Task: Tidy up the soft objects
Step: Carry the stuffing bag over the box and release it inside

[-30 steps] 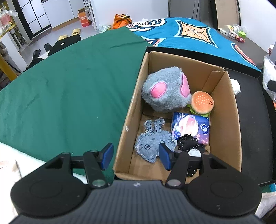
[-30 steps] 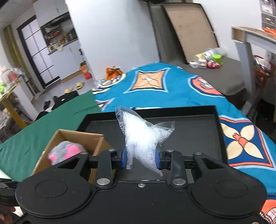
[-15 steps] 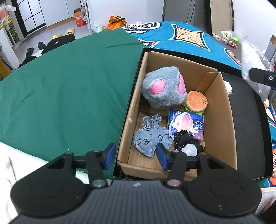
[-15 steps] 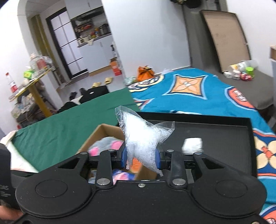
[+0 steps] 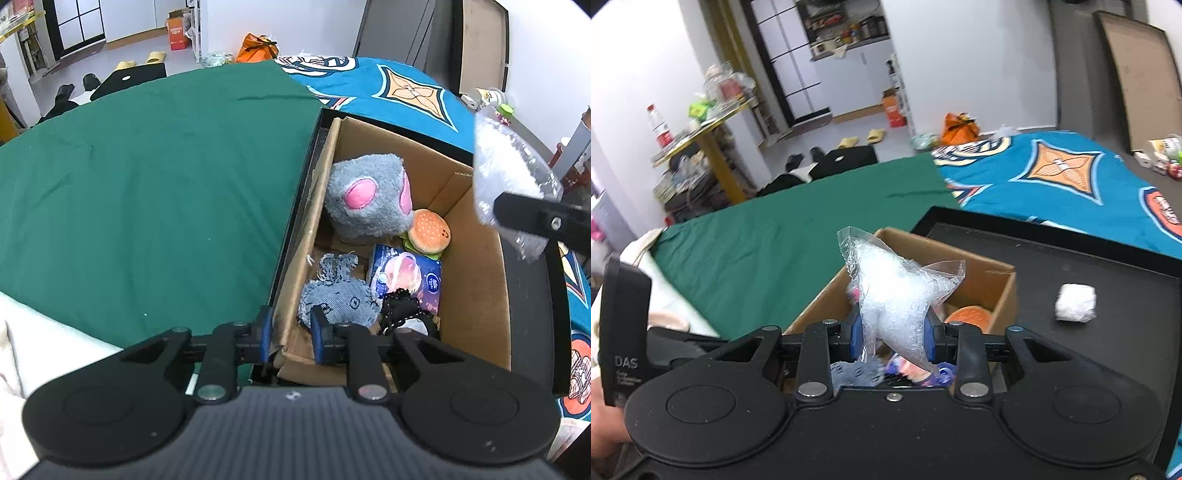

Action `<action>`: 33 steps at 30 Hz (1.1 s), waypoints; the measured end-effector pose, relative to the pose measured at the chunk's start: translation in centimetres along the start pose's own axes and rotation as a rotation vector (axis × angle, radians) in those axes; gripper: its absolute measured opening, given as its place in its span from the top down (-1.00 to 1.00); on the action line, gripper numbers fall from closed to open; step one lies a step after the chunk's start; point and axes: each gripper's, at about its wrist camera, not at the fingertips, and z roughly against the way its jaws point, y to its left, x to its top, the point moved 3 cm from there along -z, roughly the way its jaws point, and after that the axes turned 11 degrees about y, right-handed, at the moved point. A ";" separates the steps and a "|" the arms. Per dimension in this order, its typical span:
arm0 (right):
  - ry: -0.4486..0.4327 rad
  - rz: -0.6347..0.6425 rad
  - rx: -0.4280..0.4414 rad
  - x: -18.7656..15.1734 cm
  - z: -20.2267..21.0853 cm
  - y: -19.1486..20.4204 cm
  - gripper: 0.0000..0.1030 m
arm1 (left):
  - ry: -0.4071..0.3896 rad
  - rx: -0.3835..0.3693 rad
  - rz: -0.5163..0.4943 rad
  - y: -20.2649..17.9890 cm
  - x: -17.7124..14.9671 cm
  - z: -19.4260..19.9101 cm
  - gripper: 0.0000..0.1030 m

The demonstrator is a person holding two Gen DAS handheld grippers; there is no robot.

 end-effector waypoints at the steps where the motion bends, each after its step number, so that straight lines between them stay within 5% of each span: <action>1: 0.009 0.007 0.006 0.0 -0.1 0.3 0.40 | -0.001 -0.002 0.003 0.1 0.0 0.0 0.65; 12: 0.069 0.079 0.057 -0.4 -0.8 2.8 0.39 | -0.007 -0.024 0.019 0.5 0.0 0.0 0.75; 18: 0.100 0.096 0.095 -0.6 -1.5 3.3 0.08 | -0.005 -0.024 0.020 0.7 0.0 0.1 0.75; 33: 0.089 -0.009 0.033 -0.8 -1.1 0.2 0.01 | -0.001 0.031 0.001 -0.2 0.1 0.2 0.71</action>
